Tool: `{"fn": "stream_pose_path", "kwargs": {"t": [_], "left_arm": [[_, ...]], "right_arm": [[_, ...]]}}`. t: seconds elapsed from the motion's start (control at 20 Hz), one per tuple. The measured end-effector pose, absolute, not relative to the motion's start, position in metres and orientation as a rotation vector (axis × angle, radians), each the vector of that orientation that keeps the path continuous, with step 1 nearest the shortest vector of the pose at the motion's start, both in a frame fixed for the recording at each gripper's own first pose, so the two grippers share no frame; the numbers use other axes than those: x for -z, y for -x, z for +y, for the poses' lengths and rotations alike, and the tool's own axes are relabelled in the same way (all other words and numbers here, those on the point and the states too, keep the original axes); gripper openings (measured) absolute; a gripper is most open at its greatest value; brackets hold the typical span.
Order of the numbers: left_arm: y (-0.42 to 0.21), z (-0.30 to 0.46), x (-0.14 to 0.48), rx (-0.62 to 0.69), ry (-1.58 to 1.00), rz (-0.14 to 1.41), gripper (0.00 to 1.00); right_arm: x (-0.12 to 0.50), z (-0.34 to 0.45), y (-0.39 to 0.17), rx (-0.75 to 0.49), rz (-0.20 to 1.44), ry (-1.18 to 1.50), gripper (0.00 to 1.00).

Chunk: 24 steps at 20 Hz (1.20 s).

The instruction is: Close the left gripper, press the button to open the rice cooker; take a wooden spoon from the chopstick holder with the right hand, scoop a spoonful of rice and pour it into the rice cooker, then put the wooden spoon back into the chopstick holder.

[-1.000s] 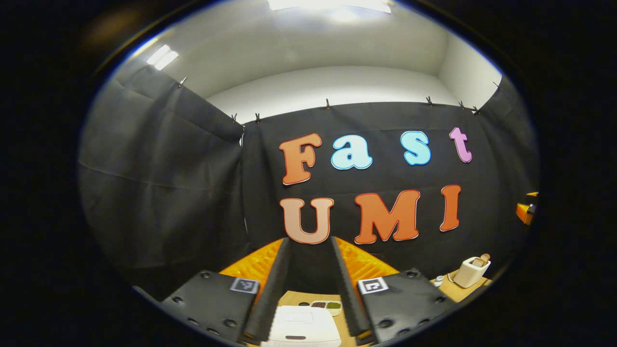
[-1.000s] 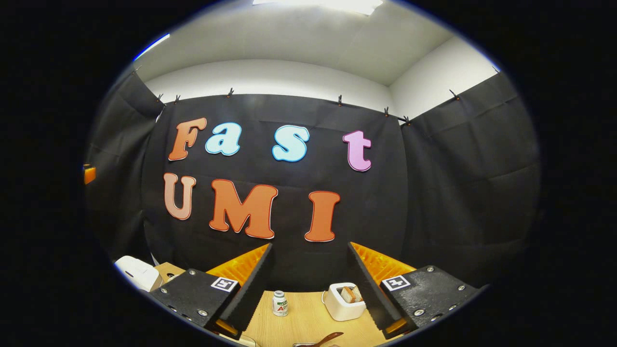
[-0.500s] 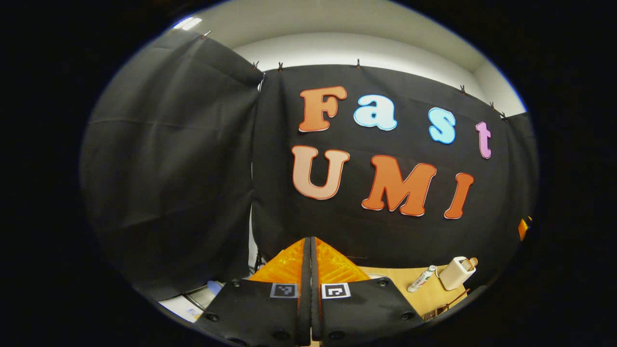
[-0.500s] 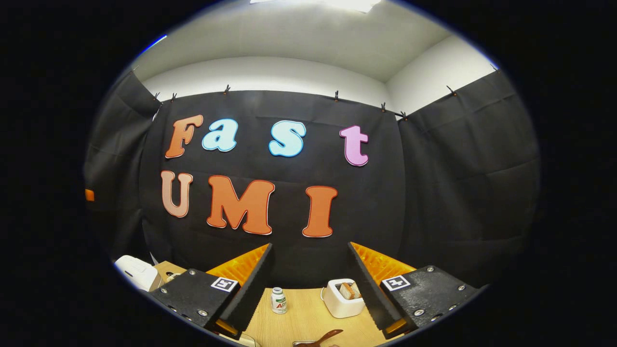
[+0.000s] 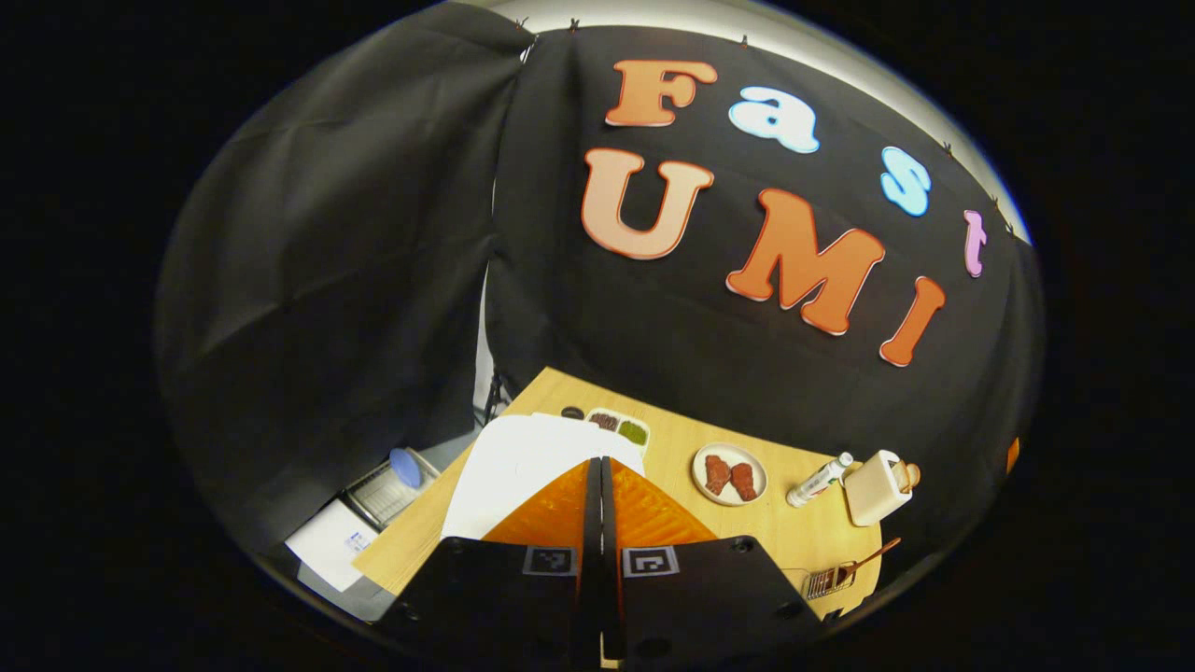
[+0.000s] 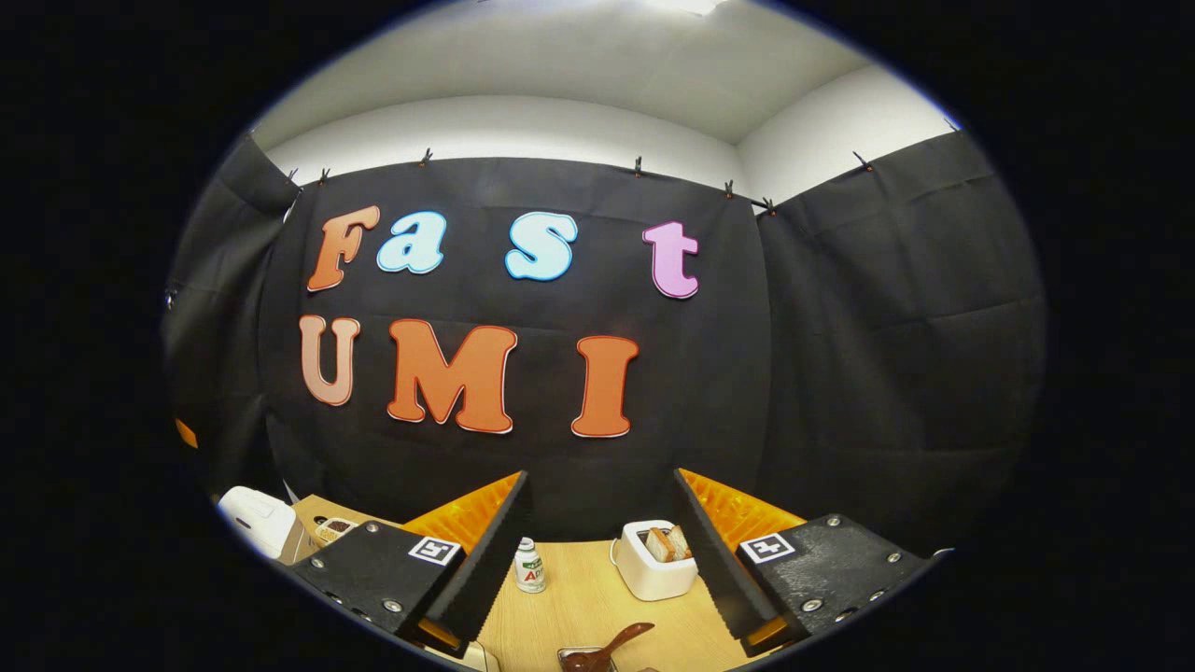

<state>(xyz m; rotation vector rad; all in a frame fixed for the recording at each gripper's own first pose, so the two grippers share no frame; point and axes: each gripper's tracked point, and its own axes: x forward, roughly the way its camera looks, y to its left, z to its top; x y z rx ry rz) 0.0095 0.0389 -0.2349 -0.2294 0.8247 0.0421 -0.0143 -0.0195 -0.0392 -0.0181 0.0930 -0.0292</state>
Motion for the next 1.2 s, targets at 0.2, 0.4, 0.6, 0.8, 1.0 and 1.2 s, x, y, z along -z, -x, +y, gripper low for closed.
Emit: {"fn": "stream_pose_path", "kwargs": {"t": [0.2, 0.4, 0.6, 0.8, 1.0, 1.2], "left_arm": [[0.003, 0.032, 0.297, -0.014, 0.271, 0.986, 0.06], [0.014, 0.029, 0.34, -0.008, 0.379, 1.108, 0.06], [0.031, 0.036, 0.371, -0.022, 0.362, 1.205, 0.06], [0.034, 0.04, 0.385, -0.048, 0.373, 1.203, 0.06], [0.031, 0.048, 0.39, -0.055, 0.337, 1.215, 0.06], [0.03, 0.048, 0.397, -0.072, 0.331, 1.234, 0.06]], "right_arm": [[0.054, -0.027, 0.018, 0.051, 0.129, 0.02, 0.96], [0.068, -0.035, 0.022, 0.074, 0.164, 0.028, 0.93], [0.081, -0.042, 0.024, 0.093, 0.194, 0.028, 0.93], [0.092, -0.043, 0.027, 0.097, 0.224, 0.022, 0.94], [0.097, -0.043, 0.025, 0.101, 0.235, 0.027, 0.94], [0.107, -0.037, 0.027, 0.085, 0.26, 0.008, 0.93]]}}
